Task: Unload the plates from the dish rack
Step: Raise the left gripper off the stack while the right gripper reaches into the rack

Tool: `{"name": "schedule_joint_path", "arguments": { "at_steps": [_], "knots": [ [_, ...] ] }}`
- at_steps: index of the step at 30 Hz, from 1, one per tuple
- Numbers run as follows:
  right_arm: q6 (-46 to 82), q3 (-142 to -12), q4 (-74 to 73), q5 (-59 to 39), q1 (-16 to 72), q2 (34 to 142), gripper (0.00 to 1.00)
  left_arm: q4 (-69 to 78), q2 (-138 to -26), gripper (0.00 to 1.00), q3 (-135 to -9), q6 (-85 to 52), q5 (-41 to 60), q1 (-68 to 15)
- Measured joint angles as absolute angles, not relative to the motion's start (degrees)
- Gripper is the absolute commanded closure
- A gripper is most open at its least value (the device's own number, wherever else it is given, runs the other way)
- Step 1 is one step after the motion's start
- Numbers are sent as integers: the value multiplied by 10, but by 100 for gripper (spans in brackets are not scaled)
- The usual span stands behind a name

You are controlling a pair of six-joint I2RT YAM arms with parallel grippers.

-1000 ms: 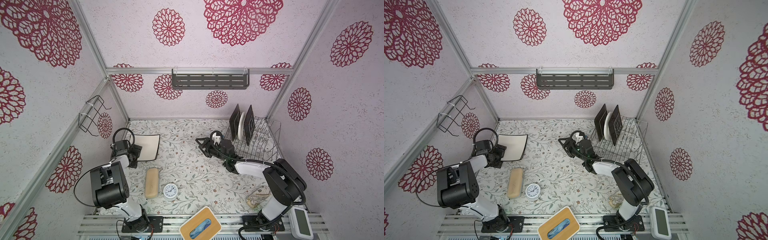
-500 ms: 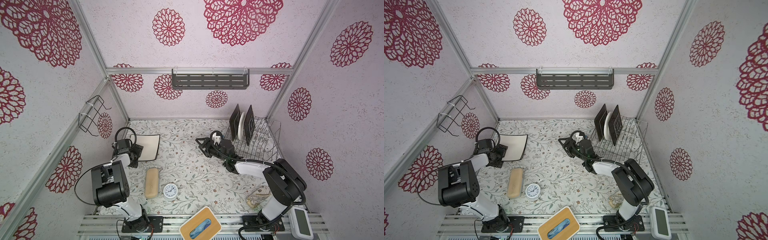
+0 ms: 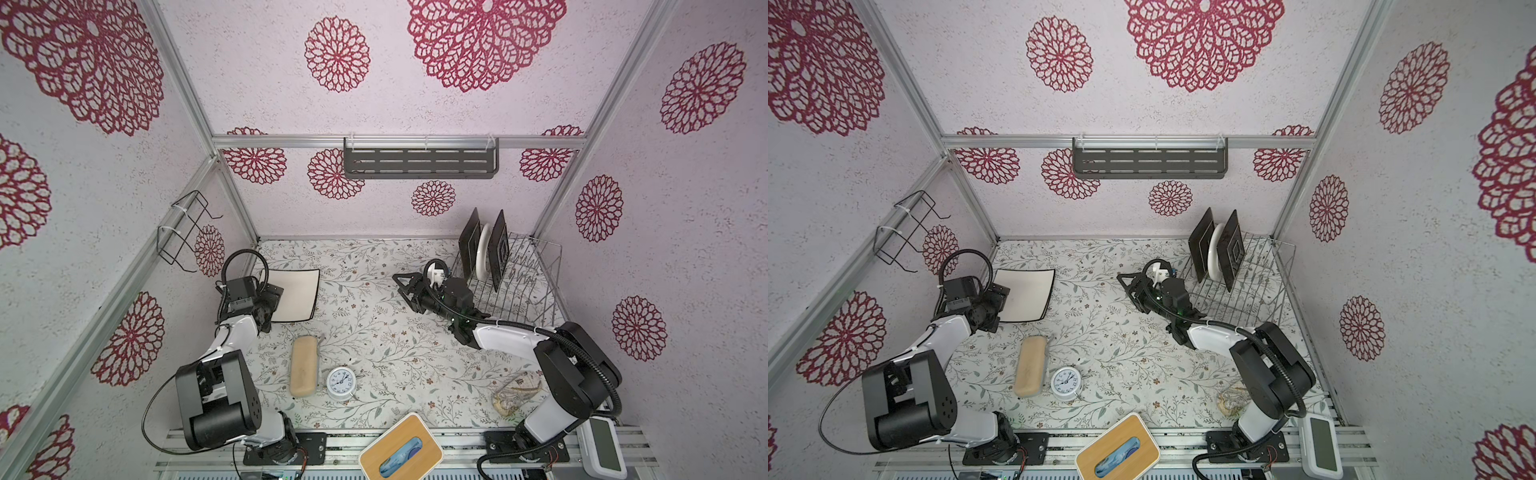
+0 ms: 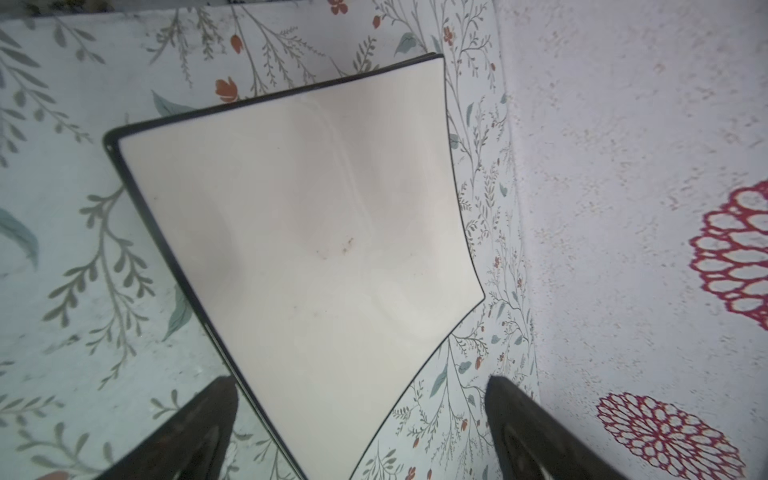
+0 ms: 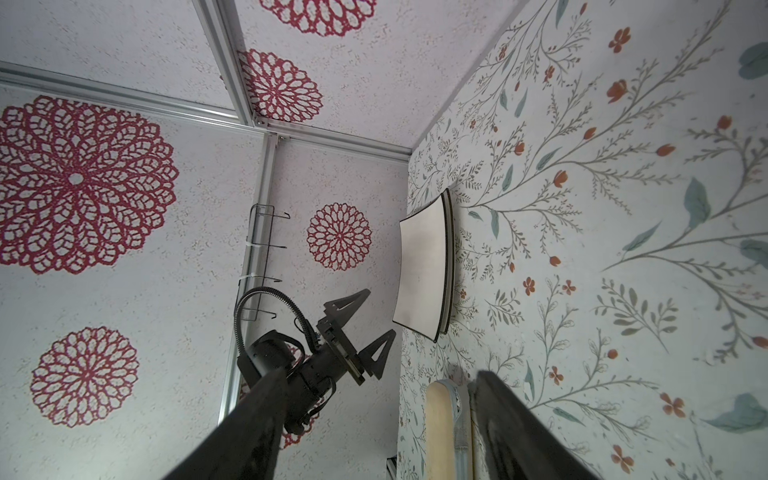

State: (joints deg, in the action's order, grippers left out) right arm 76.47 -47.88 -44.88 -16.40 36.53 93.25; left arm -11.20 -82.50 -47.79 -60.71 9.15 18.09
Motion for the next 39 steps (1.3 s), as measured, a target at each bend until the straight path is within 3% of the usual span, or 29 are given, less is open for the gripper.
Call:
{"name": "schedule_joint_path", "arguments": {
  "at_steps": [8, 19, 33, 39],
  "knots": [
    [728, -479, -382, -144, 365, 891, 25, -116, -751, 3, -455, -545, 129, 179],
    [583, -542, -161, -43, 363, 819, 23, -151, -689, 3, -450, -471, 175, 150],
    [361, -664, 144, 291, 360, 754, 10, -103, -672, 3, -441, -495, 215, 68],
    [299, -700, 215, 431, 351, 774, 10, -84, -689, 3, -441, -507, 216, 43]
  ]
}}
